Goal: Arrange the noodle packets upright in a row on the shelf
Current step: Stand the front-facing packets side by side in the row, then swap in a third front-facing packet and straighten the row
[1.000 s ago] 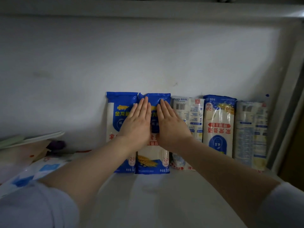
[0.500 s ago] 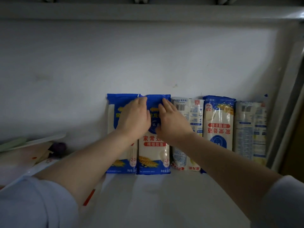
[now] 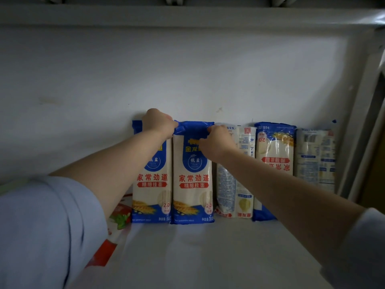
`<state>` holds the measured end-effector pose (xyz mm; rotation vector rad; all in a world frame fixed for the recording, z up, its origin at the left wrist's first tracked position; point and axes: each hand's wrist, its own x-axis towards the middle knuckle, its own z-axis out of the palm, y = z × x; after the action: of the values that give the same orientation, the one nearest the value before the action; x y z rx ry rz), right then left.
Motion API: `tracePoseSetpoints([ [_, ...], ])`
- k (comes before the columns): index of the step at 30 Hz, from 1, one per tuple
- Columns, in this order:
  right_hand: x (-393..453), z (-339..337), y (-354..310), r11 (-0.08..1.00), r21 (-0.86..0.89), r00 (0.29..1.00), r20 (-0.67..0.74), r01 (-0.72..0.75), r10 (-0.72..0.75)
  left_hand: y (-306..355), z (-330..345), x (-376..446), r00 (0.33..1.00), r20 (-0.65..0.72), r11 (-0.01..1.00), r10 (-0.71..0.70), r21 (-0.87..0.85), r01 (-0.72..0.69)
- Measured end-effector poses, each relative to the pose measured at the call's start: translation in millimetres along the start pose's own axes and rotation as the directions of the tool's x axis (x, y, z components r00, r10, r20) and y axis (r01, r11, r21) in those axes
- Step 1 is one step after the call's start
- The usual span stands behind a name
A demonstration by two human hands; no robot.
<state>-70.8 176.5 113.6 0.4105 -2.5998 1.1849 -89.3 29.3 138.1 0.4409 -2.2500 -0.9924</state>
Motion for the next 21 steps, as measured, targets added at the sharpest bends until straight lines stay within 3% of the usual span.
tracePoseSetpoints([
  [2,-3.0,1.4,1.4,1.000,-0.003,0.999,-0.023,0.022,-0.023,1.6,-2.7,-1.3,1.000,-0.007,1.000,-0.019,0.006,0.019],
  [8,-5.2,3.1,3.4,0.996,-0.062,0.997,-0.045,0.068,-0.071,-8.2,-5.6,-8.6,0.992,-0.092,0.980,0.089,-0.169,-0.104],
  [12,-6.2,7.3,6.3,0.995,-0.055,0.995,-0.038,0.086,-0.088,-8.7,-7.5,-8.5,0.969,-0.181,0.979,0.171,-0.076,-0.187],
  [15,-19.1,14.4,11.4,0.965,-0.208,0.985,-0.018,0.163,-0.170,-12.5,-12.7,-24.5,0.858,-0.250,0.894,0.448,0.141,-0.426],
  [17,-33.0,21.9,19.3,0.838,-0.432,0.938,0.061,0.334,-0.342,-24.2,-7.8,-44.5,0.744,-0.067,0.720,0.665,0.326,-0.613],
  [18,-36.4,24.9,25.3,0.753,-0.518,0.904,0.109,0.406,-0.413,-31.5,-2.7,-55.0,0.706,0.065,0.629,0.705,0.403,-0.665],
  [21,-31.4,29.9,38.0,0.664,-0.635,0.907,0.152,0.394,-0.392,-52.3,12.1,-68.7,0.724,0.319,0.487,0.611,0.569,-0.662],
])
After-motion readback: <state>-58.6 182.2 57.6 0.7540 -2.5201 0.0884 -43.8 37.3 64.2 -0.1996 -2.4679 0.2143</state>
